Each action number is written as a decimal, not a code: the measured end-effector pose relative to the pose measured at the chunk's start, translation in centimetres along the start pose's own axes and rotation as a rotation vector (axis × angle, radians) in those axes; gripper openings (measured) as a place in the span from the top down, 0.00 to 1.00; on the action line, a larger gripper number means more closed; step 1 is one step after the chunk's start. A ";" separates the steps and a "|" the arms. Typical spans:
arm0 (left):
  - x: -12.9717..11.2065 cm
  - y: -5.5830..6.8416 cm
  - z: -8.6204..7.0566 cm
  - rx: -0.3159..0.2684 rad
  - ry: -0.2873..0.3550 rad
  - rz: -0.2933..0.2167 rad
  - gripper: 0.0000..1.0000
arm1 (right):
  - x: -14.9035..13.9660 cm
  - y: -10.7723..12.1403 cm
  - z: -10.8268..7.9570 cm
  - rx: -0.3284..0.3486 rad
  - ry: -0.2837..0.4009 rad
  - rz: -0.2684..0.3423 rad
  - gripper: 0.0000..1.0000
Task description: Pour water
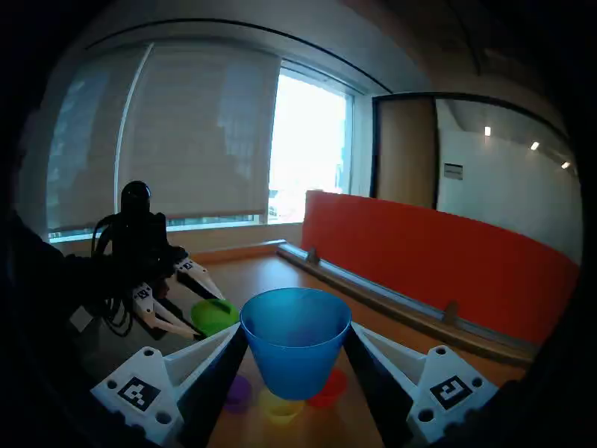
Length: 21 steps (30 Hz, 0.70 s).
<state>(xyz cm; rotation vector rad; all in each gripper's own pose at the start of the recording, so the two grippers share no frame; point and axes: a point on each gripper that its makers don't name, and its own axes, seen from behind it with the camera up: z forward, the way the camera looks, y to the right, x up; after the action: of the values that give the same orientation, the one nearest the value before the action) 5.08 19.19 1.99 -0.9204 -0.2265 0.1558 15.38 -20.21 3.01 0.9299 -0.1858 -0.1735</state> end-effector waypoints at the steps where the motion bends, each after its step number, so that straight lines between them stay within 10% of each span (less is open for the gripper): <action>1: -0.2 -0.1 0.1 0.001 -0.009 0.000 0.13 | -0.4 0.1 -0.1 -0.003 -0.007 0.000 0.11; 21: -6.9 -1.5 2.0 -0.004 -0.211 -0.010 0.13 | -8.4 1.4 -0.9 -0.029 -0.143 -0.014 0.11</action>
<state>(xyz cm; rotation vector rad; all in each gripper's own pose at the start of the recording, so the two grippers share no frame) -2.03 18.27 3.51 -0.9063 -0.4267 0.2431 7.53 -16.76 2.90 0.8906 -0.3080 -0.2555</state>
